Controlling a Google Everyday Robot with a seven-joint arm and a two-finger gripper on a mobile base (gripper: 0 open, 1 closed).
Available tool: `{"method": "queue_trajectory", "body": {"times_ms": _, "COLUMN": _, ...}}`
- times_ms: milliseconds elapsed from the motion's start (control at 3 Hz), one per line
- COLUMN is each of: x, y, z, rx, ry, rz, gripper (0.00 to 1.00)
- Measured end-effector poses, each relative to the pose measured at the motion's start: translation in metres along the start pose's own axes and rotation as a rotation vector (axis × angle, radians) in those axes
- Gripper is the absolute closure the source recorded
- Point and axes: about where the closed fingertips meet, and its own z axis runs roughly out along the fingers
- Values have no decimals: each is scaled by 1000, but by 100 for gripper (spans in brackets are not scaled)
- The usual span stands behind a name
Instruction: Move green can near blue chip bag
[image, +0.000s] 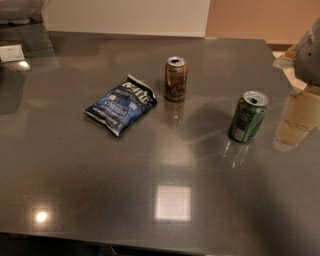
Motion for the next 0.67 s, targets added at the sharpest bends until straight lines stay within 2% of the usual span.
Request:
{"method": "queue_trajectory", "body": {"times_ms": 333, "x": -2, "y": -8, "z": 2, "rx": 18, "ry": -9, "rz": 0, "gripper": 0}}
{"method": "queue_trajectory", "body": {"times_ms": 667, "x": -1, "y": -23, "z": 12, "rx": 9, "ry": -48, "rz": 19, "gripper": 0}}
